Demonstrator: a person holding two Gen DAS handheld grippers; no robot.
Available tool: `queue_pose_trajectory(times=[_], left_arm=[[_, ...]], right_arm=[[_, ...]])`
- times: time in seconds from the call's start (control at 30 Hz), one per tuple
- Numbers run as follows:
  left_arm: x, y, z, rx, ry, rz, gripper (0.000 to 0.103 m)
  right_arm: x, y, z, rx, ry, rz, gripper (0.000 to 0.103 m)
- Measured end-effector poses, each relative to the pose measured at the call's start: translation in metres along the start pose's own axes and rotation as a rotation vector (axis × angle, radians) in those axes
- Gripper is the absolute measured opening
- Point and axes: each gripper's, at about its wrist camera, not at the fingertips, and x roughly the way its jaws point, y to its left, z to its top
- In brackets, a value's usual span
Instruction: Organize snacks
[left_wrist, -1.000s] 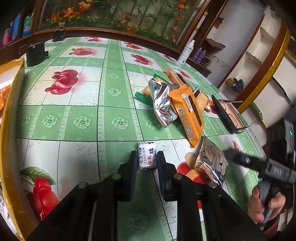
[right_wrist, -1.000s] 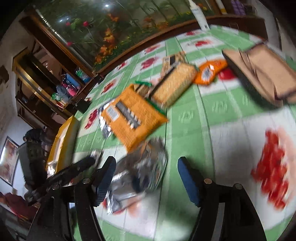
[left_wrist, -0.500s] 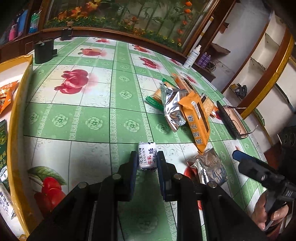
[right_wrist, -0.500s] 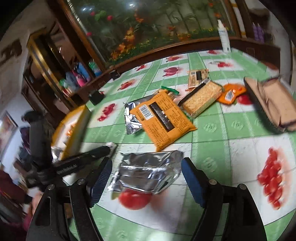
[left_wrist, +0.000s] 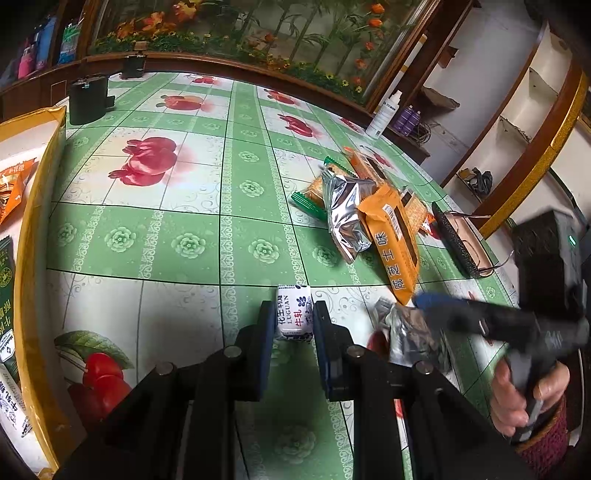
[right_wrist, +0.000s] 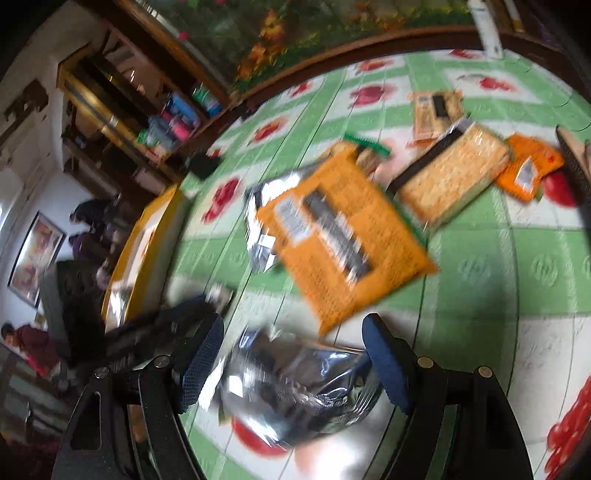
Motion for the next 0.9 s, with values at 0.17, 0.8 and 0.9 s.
queue_pose_trajectory(times=[0.17, 0.8, 0.9], left_arm=[[0.0, -0.001, 0.0, 0.006, 0.002, 0.001, 0.02], [-0.001, 0.0, 0.0, -0.003, -0.003, 0.003, 0.02], [-0.001, -0.001, 0.0, 0.0, -0.003, 0.003, 0.02]], right_arm=[[-0.014, 0.029, -0.037, -0.119, 0.109, 0.05, 0.082], [0.02, 0.074, -0.045, -0.246, 0.014, -0.296, 0.065], [0.012, 0.066, -0.048, -0.207, -0.015, -0.286, 0.065]])
